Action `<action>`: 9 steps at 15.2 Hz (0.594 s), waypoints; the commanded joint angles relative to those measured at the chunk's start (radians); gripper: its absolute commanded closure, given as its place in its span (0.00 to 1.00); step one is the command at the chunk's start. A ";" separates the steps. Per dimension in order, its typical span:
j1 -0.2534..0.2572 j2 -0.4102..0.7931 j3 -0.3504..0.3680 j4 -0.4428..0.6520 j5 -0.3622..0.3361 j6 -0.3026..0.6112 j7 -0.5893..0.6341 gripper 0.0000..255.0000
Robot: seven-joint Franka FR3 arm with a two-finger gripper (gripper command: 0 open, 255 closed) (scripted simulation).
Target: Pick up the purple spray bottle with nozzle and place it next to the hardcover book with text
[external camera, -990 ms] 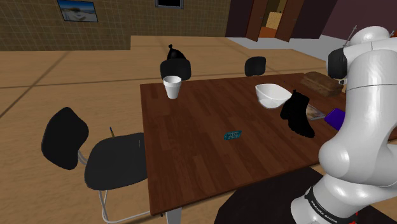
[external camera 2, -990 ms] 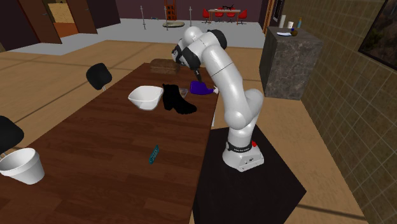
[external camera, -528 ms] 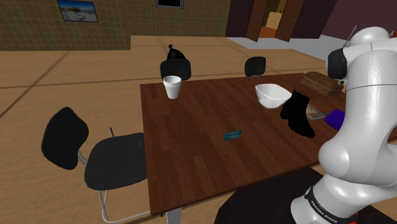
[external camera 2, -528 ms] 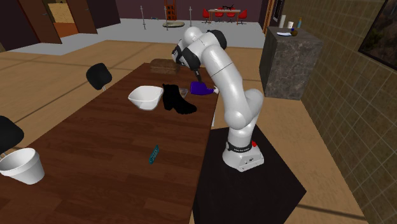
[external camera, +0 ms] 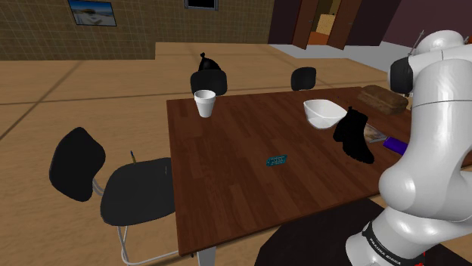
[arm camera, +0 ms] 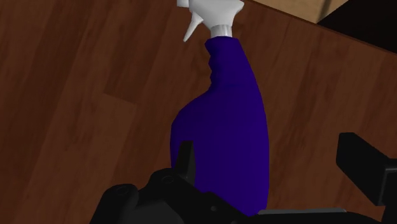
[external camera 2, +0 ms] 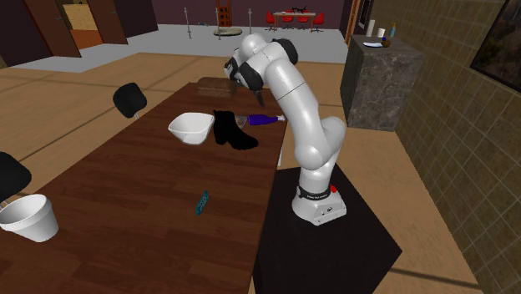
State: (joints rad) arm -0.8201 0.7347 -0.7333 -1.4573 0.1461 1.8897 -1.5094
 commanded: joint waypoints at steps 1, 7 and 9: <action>0.006 -0.014 -0.006 0.040 -0.008 -0.054 0.006 0.00; 0.006 -0.017 -0.007 0.064 -0.010 -0.079 0.008 0.00; 0.006 -0.017 -0.007 0.064 -0.010 -0.079 0.008 0.00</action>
State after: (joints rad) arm -0.8140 0.7178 -0.7402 -1.3939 0.1361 1.8108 -1.5015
